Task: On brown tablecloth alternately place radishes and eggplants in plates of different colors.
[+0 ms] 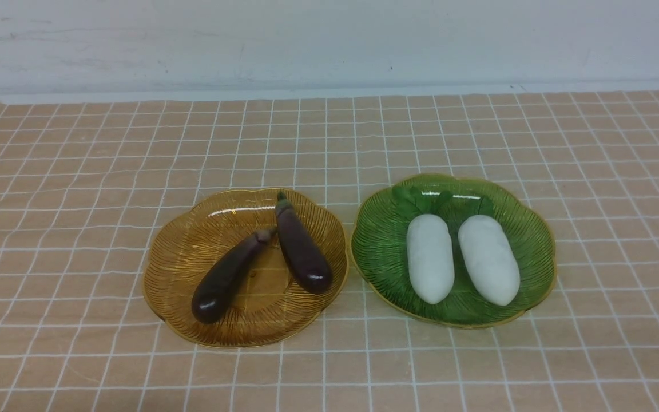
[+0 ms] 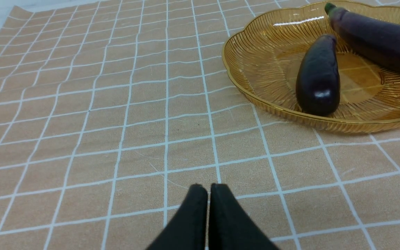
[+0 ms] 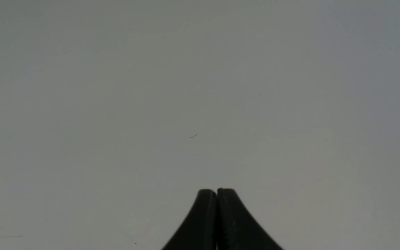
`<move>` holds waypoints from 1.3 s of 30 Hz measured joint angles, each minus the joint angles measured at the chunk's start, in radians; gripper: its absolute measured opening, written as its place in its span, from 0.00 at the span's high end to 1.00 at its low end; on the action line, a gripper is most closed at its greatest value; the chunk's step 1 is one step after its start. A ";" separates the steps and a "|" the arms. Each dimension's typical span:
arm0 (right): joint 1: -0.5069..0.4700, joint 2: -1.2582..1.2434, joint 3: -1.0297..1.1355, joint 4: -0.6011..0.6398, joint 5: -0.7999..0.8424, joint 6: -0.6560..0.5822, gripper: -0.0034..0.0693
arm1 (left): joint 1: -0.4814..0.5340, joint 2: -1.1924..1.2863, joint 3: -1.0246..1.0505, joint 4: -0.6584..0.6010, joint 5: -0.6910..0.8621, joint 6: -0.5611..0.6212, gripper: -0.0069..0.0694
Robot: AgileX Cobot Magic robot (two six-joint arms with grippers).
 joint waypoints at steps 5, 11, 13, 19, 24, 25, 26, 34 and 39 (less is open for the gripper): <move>-0.003 -0.002 0.018 -0.134 0.118 -0.011 0.97 | 0.000 0.000 0.000 0.000 0.000 0.000 0.91; -0.072 -0.002 0.142 -0.191 0.214 -0.013 0.97 | 0.000 0.000 0.000 0.000 0.000 0.000 0.91; -0.092 -0.002 0.204 -0.191 0.225 -0.013 0.97 | 0.000 0.000 0.000 0.000 0.000 0.000 0.91; -0.133 -0.002 0.320 -0.182 0.304 0.019 0.97 | 0.000 -0.002 0.000 0.000 0.000 0.000 0.91; -0.135 -0.002 0.322 -0.181 0.362 0.032 0.97 | 0.000 -0.002 0.000 0.000 0.000 0.000 0.91; -0.135 -0.002 0.322 -0.181 0.362 0.033 0.97 | 0.000 -0.002 0.000 0.000 0.000 0.000 0.91; -0.135 -0.002 0.322 -0.181 0.362 0.032 0.97 | 0.000 -0.002 0.000 0.000 0.000 0.000 0.91; -0.135 -0.002 0.322 -0.181 0.362 0.032 0.97 | 0.000 -0.002 0.000 0.000 0.000 0.000 0.91; -0.135 -0.002 0.322 -0.181 0.363 0.032 0.97 | 0.000 -0.002 0.000 0.000 0.000 0.000 0.91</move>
